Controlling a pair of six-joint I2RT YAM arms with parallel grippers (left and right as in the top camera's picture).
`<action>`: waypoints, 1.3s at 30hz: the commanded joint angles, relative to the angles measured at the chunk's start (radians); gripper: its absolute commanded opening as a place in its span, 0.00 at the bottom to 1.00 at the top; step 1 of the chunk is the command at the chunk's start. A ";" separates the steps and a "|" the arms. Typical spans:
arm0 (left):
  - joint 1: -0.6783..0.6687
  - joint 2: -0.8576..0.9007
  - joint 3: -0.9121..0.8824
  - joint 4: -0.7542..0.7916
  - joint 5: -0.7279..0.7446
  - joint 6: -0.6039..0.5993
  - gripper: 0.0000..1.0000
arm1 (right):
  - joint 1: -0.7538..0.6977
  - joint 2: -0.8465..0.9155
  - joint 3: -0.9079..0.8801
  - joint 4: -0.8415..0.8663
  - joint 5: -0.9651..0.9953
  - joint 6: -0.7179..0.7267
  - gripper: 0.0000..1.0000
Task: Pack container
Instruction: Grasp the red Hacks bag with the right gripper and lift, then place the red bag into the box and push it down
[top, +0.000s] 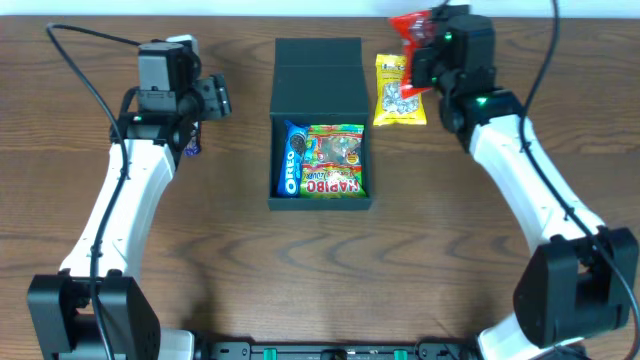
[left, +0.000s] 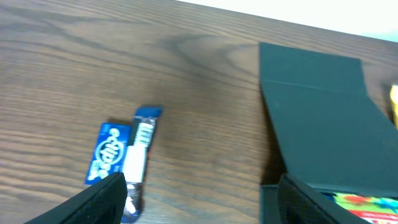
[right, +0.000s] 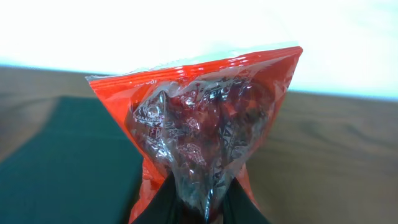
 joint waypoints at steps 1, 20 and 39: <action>0.035 -0.017 0.023 0.014 -0.014 0.018 0.79 | 0.043 0.001 0.007 -0.014 -0.195 -0.109 0.01; 0.146 -0.017 0.023 0.071 -0.007 0.026 0.79 | 0.091 0.086 0.006 -0.237 -0.883 -0.753 0.01; 0.146 -0.017 0.023 0.069 -0.007 0.026 0.83 | 0.101 0.108 0.007 -0.028 -0.880 -0.320 0.99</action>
